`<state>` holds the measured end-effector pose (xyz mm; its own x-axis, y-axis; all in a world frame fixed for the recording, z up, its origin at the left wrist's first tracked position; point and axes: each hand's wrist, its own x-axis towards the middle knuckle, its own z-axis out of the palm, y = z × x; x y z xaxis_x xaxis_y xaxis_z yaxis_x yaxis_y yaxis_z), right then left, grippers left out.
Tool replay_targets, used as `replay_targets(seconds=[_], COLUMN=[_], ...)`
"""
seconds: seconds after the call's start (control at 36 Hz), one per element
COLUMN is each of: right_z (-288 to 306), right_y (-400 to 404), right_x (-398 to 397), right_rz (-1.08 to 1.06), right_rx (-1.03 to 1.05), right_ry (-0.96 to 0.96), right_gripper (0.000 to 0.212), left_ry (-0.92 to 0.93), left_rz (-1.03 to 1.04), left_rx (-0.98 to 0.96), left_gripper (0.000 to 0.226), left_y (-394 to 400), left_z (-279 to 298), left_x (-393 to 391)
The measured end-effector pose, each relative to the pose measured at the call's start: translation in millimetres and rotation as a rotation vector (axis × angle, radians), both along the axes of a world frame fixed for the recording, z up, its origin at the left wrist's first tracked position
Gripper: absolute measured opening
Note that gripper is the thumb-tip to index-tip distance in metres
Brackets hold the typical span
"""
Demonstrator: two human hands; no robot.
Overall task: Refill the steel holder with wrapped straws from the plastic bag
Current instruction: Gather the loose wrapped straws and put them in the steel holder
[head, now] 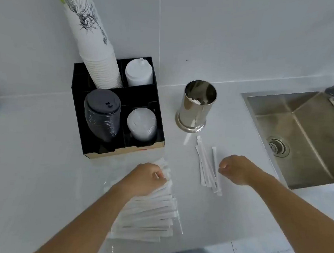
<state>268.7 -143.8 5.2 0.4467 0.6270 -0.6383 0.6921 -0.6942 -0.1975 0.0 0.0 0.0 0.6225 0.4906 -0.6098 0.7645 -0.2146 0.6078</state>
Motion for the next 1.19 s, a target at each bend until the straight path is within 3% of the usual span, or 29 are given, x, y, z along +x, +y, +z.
replay_targets(seconds=[0.28, 0.44, 0.56, 0.72, 1.06, 1.19], right_z=[-27.0, -42.5, -44.2, -44.6, -47.0, -44.1], right_y=[7.0, 10.0, 15.1, 16.3, 21.0, 24.7], right_x=[3.9, 7.4, 6.8, 16.1, 21.9, 13.8], right_rz=[-0.21, -0.198, -0.176, -0.167, -0.172, -0.083], right_rx=[0.072, 0.063, 0.05, 0.112, 0.213, 0.184], right_ry=[-0.007, -0.067, -0.071, 0.046, 0.156, 0.113], right_gripper=[0.024, 0.004, 0.013, 0.008, 0.01, 0.031], left_ry=[0.034, 0.087, 0.121, 0.139, 0.132, 0.143], left_rz=[0.071, 0.102, 0.108, 0.169, 0.29, 0.286], left_rx=[0.041, 0.105, 0.17, 0.213, 0.191, 0.225], left_gripper=[0.023, 0.032, 0.036, 0.046, 0.019, 0.015], left_y=[-22.0, -32.4, -41.9, -55.4, -59.4, -58.4], left_z=[-9.1, -19.0, -26.9, -34.8, -43.1, -42.9], left_x=[72.5, 106.4, 125.1, 149.0, 158.8, 156.4])
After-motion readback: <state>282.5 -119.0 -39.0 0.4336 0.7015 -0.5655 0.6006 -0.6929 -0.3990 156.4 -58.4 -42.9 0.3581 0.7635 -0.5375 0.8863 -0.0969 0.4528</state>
